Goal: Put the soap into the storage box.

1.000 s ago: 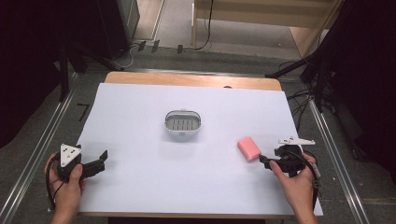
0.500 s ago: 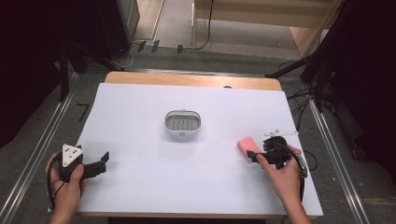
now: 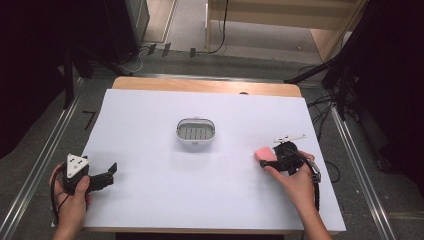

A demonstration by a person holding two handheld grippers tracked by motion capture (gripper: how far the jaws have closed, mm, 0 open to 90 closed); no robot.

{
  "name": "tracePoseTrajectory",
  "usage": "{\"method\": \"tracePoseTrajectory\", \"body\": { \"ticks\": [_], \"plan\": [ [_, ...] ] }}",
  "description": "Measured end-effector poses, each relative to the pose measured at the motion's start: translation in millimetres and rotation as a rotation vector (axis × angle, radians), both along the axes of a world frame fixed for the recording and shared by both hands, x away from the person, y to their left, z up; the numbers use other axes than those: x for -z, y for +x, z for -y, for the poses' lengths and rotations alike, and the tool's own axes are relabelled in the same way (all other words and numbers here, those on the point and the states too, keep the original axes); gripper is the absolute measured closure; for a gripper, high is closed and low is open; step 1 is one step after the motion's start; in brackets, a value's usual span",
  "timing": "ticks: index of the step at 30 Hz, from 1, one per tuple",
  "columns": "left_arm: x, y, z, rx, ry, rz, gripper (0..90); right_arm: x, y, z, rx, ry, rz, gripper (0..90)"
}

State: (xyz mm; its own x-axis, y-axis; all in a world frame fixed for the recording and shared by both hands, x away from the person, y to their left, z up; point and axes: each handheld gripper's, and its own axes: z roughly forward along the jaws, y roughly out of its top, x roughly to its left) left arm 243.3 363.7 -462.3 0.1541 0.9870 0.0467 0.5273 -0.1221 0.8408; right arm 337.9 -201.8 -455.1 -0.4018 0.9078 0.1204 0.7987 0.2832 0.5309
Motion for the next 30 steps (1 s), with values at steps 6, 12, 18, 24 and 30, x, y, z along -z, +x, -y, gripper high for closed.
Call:
{"method": "tracePoseTrajectory", "body": {
  "ticks": [6,12,18,24,30],
  "plan": [
    [0.0,0.0,0.0,0.002,0.0,-0.001,2.1,4.7,1.5,-3.7,-0.038,-0.028,0.005,36.0],
    [0.1,0.1,0.1,0.0,0.001,-0.002,2.2,7.3,1.5,-4.4,-0.069,-0.039,0.03,37.9],
    [0.1,0.2,0.0,0.003,-0.001,-0.002,2.2,7.8,2.1,-3.7,-0.092,-0.04,0.047,38.2],
    [0.0,0.3,-0.3,0.007,-0.001,-0.005,2.2,3.5,5.8,-6.7,-0.163,-0.047,0.064,38.5],
    [0.1,0.3,-0.3,0.007,-0.004,-0.003,2.2,-3.4,9.5,-12.3,-0.263,0.001,0.103,38.5]
  ]
}}
